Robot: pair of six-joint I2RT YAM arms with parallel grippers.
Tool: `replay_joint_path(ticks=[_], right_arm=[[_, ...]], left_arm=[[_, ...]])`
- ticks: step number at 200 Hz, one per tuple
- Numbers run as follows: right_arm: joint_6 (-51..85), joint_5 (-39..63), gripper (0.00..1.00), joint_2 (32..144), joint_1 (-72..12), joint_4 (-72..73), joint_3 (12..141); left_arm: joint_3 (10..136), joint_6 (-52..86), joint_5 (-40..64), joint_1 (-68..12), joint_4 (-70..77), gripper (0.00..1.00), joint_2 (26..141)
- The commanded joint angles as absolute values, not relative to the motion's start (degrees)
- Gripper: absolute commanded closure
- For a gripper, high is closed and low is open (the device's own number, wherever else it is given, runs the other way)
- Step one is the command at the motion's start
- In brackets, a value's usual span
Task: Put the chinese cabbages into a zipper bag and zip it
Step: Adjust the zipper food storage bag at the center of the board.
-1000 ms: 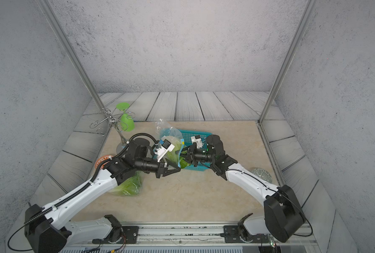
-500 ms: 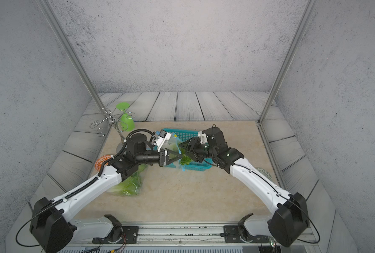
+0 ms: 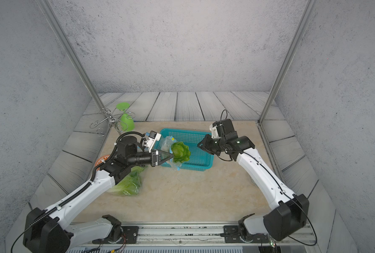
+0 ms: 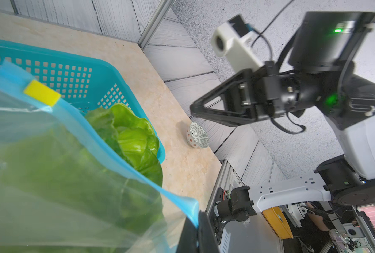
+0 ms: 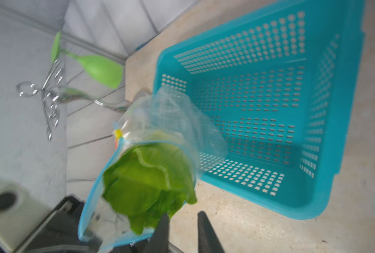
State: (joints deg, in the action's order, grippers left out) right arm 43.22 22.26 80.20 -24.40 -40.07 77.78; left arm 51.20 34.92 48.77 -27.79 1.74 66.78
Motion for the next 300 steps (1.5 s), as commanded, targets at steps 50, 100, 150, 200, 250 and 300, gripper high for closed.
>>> replay_joint_path(ticks=[50, 100, 150, 200, 250, 300], right_arm=[[37.3, 29.1, 0.65, 93.8, -26.5, -36.5, 77.2], [37.7, 32.4, 0.55, 95.0, -30.7, -33.9, 79.5], [38.4, 28.1, 0.52, 101.2, -34.6, -32.1, 81.4], [38.3, 21.9, 0.59, 106.1, -38.5, -33.2, 86.3], [33.5, 15.5, 0.91, 106.4, -38.8, -32.8, 85.9], [21.9, 15.2, 1.0, 102.2, -38.8, -46.9, 101.5]], left_arm=[[49.3, 34.4, 49.7, -26.3, -0.1, 1.0, 64.2], [49.0, 34.3, 49.4, -26.1, -0.7, 1.0, 64.3], [48.2, 34.6, 49.4, -26.1, -0.5, 1.0, 65.0], [46.4, 34.4, 49.0, -25.7, -1.0, 1.0, 63.9], [46.5, 34.2, 49.3, -24.1, -1.2, 1.0, 63.1], [51.9, 30.3, 44.5, -22.2, -10.9, 1.0, 61.8]])
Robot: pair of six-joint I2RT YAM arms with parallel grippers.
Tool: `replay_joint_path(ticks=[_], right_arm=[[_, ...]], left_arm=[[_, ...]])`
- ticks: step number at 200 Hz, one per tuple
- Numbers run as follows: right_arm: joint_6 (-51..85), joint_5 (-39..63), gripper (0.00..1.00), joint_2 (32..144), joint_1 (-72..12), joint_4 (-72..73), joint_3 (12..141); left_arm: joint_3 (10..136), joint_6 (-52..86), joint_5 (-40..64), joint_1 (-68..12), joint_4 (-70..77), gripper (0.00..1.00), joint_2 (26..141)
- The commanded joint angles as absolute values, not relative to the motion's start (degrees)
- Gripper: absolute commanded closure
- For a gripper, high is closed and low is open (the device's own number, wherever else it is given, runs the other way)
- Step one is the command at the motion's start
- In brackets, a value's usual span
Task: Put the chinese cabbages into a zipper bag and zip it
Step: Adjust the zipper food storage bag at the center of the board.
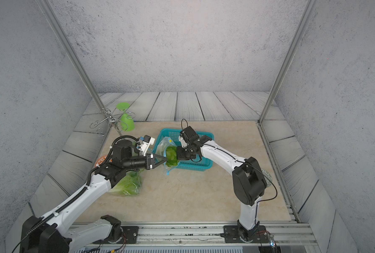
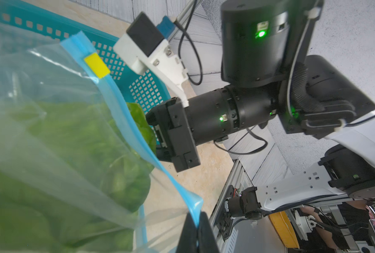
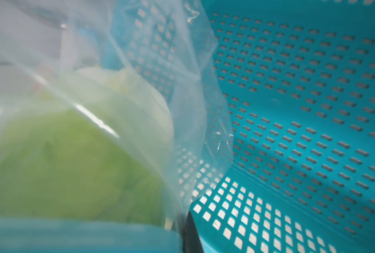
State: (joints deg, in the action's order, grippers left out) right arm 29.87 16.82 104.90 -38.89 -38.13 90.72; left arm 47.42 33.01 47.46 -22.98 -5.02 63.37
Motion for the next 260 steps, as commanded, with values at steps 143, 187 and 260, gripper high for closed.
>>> replay_joint_path(ticks=[143, 187, 260], right_arm=[[16.5, 11.9, 1.0, 103.1, -39.4, -81.2, 127.7], [18.1, 14.6, 1.0, 97.9, -40.8, -74.7, 121.2], [17.2, 30.7, 0.92, 93.4, -37.8, -62.4, 98.2]], left_arm=[[68.2, 37.6, 39.3, -33.3, -12.5, 1.0, 53.3], [67.1, 40.0, 37.9, -34.2, -14.3, 1.0, 52.7], [57.8, 38.9, 33.2, -38.8, -10.0, 1.0, 56.9]])
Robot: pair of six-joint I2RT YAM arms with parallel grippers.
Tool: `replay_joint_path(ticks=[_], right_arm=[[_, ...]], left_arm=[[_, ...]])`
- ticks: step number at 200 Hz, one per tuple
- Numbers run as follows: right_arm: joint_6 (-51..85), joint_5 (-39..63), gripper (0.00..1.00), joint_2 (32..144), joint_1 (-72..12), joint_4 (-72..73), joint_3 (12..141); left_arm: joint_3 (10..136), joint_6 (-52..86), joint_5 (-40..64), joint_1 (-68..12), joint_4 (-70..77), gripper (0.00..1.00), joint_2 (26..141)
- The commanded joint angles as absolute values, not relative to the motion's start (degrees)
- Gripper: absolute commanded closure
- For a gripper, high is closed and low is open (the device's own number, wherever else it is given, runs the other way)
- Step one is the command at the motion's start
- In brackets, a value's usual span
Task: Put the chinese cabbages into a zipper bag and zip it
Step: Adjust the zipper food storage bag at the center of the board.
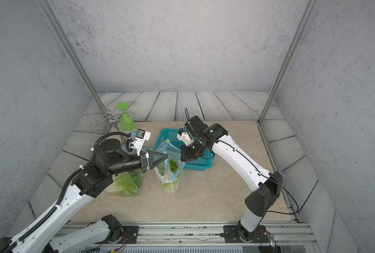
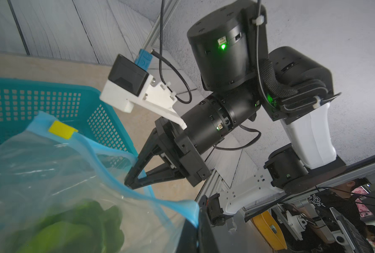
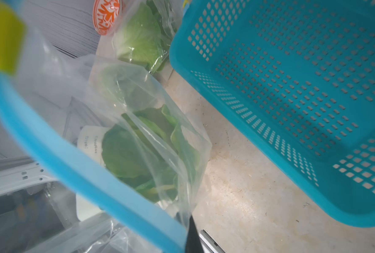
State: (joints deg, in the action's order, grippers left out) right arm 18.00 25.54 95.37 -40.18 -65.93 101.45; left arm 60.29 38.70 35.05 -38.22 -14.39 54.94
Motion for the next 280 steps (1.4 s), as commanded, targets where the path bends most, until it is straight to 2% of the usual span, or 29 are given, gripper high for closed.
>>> replay_joint_path(ticks=[1, 12, 31, 56, 74, 89, 118, 160, 199, 231, 244, 258, 271, 280], right_arm=[[17.1, 30.7, 0.92, 93.4, -37.6, -62.3, 98.0], [16.4, 31.2, 0.92, 93.8, -35.1, -61.6, 94.9], [12.5, 27.8, 0.92, 95.5, -32.7, -62.1, 93.0], [6.7, 21.2, 0.91, 99.6, -32.7, -64.6, 95.6], [5.6, 21.1, 0.91, 101.0, -32.7, -62.5, 96.1], [5.1, 23.4, 0.9, 101.2, -32.6, -60.4, 96.2], [3.3, 26.4, 0.89, 100.9, -32.7, -58.0, 96.9], [1.1, 29.8, 0.87, 100.5, -32.8, -53.5, 95.7], [0.0, 29.3, 0.87, 100.5, -34.1, -52.0, 95.0], [1.7, 28.3, 0.89, 100.1, -34.1, -50.6, 94.7], [2.3, 28.2, 0.89, 99.9, -34.1, -49.7, 94.8], [2.8, 28.6, 0.89, 99.9, -34.0, -49.0, 94.9], [3.4, 29.0, 0.89, 99.8, -34.0, -48.4, 94.8], [3.9, 29.1, 0.89, 99.8, -34.0, -48.2, 94.9]], left_arm=[[57.7, 38.9, 33.1, -38.8, -9.9, 1.0, 57.1], [56.6, 38.4, 33.6, -38.8, -8.8, 0.99, 59.1], [57.9, 36.9, 37.8, -38.6, -9.0, 0.71, 62.3], [65.7, 27.1, 40.0, -34.2, -20.3, 0.39, 60.6], [68.8, 25.0, 46.7, -25.5, -24.2, 0.32, 60.1], [67.2, 24.8, 49.3, -19.9, -23.4, 0.32, 60.3], [61.6, 23.4, 47.8, -16.5, -19.9, 0.32, 63.5], [56.8, 33.4, 53.3, -11.3, -2.6, 0.31, 73.7], [57.2, 38.0, 58.8, -11.7, 7.3, 0.29, 82.1], [52.5, 40.3, 60.5, -15.0, 13.4, 0.3, 81.3], [50.9, 40.8, 60.4, -16.3, 13.7, 0.32, 81.0], [48.9, 41.1, 60.1, -16.5, 13.7, 0.39, 81.3], [47.5, 41.8, 60.1, -15.7, 14.3, 0.49, 81.6], [46.8, 43.5, 60.3, -15.2, 16.4, 0.6, 81.7]])
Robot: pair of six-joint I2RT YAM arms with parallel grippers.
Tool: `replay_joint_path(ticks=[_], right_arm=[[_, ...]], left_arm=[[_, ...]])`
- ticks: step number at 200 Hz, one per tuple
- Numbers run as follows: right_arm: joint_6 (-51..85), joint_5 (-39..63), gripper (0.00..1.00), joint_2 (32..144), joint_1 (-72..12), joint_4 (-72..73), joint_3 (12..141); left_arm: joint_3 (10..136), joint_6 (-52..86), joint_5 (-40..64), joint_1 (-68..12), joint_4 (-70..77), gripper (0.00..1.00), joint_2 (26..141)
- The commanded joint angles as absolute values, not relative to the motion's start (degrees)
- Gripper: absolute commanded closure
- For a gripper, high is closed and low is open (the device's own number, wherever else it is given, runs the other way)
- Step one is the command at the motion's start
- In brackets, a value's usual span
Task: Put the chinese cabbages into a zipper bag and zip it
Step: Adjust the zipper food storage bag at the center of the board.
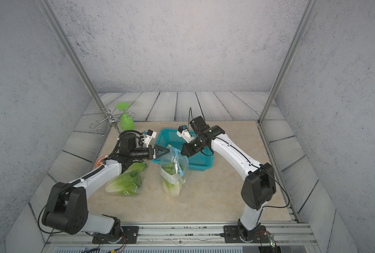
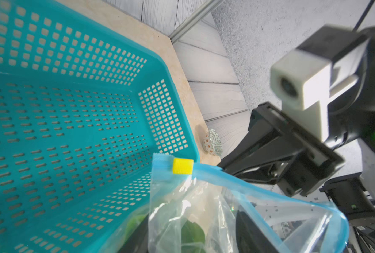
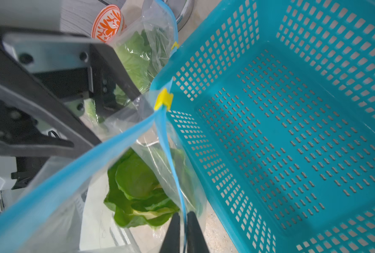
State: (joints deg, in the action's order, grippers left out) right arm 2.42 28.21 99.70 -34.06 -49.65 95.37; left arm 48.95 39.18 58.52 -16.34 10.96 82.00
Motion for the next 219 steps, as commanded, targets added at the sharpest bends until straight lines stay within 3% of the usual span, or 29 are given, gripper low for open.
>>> replay_joint_path(ticks=[1, 37, 64, 92, 145, 219], right_arm=[[3.9, 29.1, 0.89, 99.8, -34.0, -48.2, 94.9], [6.3, 28.5, 0.88, 97.8, -33.6, -49.9, 94.1], [13.7, 23.3, 0.58, 92.0, -32.6, -52.6, 91.9], [27.7, 22.4, 0.41, 83.3, -33.3, -52.1, 84.5], [38.5, 18.1, 0.36, 67.1, -38.3, -45.2, 73.5], [38.7, 15.0, 0.34, 76.9, -44.6, -34.1, 78.4]], left_arm=[[46.7, 43.8, 60.3, -15.1, 16.6, 0.61, 81.7], [46.9, 46.9, 59.0, -14.6, 18.9, 1.0, 78.6], [47.7, 44.3, 53.7, -13.5, 10.6, 1.0, 74.3], [48.9, 44.5, 46.7, -12.4, 3.7, 1.0, 71.1], [47.9, 45.9, 41.7, -12.4, 0.9, 1.0, 70.8], [47.6, 46.3, 41.1, -12.5, -0.2, 1.0, 68.3]])
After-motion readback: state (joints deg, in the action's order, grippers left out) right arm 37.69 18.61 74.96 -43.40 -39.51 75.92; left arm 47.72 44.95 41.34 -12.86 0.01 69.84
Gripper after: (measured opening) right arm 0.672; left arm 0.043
